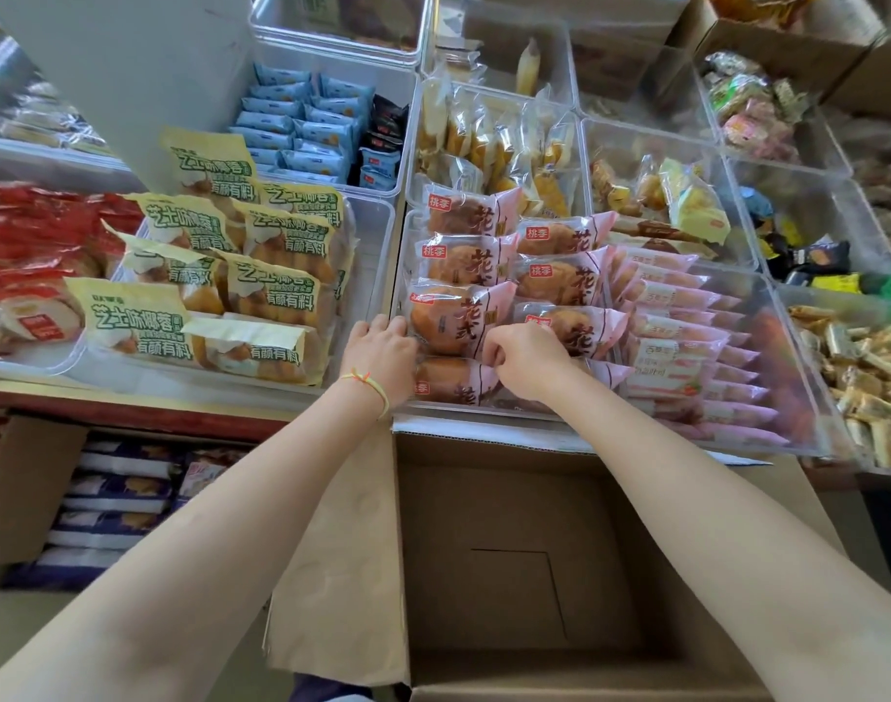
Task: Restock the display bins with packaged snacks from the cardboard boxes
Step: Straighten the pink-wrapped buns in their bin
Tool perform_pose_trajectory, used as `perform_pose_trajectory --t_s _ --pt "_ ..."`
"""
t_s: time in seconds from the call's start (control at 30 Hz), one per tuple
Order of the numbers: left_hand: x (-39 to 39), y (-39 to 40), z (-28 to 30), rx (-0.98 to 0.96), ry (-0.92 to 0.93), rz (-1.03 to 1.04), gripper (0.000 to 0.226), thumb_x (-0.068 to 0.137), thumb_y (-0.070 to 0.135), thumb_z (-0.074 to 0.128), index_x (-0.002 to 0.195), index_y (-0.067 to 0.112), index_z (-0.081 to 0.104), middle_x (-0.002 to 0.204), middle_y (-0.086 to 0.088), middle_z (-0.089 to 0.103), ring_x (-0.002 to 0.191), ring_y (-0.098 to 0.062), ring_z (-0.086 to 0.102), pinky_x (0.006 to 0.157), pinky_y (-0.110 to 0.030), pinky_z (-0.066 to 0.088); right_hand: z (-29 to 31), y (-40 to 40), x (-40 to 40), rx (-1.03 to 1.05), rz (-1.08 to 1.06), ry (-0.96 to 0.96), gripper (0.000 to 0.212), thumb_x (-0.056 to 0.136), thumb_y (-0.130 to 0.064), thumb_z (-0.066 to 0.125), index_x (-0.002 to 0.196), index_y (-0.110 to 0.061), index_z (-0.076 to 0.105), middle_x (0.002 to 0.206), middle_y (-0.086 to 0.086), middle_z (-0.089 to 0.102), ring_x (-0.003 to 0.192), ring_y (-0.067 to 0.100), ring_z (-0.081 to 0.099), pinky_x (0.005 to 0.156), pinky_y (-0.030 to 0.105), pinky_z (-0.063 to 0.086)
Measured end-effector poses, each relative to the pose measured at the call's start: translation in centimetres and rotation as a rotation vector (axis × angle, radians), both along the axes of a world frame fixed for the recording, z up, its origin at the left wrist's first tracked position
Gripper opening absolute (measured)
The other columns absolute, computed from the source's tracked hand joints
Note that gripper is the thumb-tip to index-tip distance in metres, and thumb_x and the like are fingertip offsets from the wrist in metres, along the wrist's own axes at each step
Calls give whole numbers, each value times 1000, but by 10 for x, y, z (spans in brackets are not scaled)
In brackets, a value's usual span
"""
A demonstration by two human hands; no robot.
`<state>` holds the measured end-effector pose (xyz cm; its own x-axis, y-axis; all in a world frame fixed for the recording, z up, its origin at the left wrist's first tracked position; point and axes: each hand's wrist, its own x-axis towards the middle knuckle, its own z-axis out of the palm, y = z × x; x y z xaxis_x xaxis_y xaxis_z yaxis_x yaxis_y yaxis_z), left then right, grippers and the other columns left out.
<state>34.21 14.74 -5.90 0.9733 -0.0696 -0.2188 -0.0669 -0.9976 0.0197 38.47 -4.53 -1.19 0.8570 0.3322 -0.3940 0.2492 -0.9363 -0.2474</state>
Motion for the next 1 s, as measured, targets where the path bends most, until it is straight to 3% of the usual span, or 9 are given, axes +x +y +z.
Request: perform_pose_trajectory --t_s 0.23,0.37,0.43,0.5,0.57,0.67,0.73,0.87,1.0 --pt "3 4 12 84 28 -82 26 95 31 54 116 23 68 121 -1 52 114 -24 43 92 -37 37 -7 -3 1 -63 1 -21 30 93 -3 54 94 -30 66 107 0 62 115 30 46 96 40 45" --pt "-2 1 23 154 -103 -107 24 93 20 55 111 21 70 124 -1 49 115 -24 39 88 -36 34 -5 10 -2 -272 217 -56 24 95 -7 55 103 -25 69 109 -1 66 112 26 57 103 41 35" --pt "-3 -3 26 204 -81 -117 26 95 17 50 112 19 69 122 -2 53 114 -24 44 88 -36 34 -7 15 -4 -296 282 -79 25 94 -8 55 103 -25 70 109 -1 69 110 25 60 103 40 35" --pt "-1 -7 30 261 -7 -151 28 96 16 46 113 20 67 116 -2 61 110 -23 52 91 -35 35 -4 13 0 -241 268 -18 21 94 -13 60 107 -24 72 111 1 68 108 26 61 100 39 42" --pt "4 -9 36 316 65 -198 25 96 17 47 110 22 67 112 0 65 107 -21 57 92 -35 35 10 5 3 -53 172 83 23 93 -21 65 115 -21 70 114 1 67 103 23 61 87 34 52" --pt "14 -19 48 273 167 -199 13 95 21 52 99 22 65 102 1 67 98 -22 63 83 -33 43 42 -22 8 133 39 55 31 90 -36 70 117 -22 67 110 -4 62 98 16 56 76 27 47" --pt "20 -30 49 206 233 -237 21 97 22 50 107 16 67 99 -2 64 97 -25 64 75 -34 50 53 -44 9 60 20 32 34 88 -40 71 115 -21 64 110 -5 61 96 15 56 75 28 50" --pt "18 -51 39 133 314 -407 35 102 14 39 126 13 64 123 -5 63 114 -28 59 94 -35 51 45 -73 -1 -197 98 26 53 84 -42 74 130 -24 55 124 0 60 104 19 59 84 33 55" --pt "16 -56 31 43 346 -407 36 103 21 37 133 22 58 130 -7 55 114 -30 56 98 -38 48 23 -77 -8 -247 153 -63 66 85 -38 75 141 -26 42 141 5 47 124 25 52 99 41 49"
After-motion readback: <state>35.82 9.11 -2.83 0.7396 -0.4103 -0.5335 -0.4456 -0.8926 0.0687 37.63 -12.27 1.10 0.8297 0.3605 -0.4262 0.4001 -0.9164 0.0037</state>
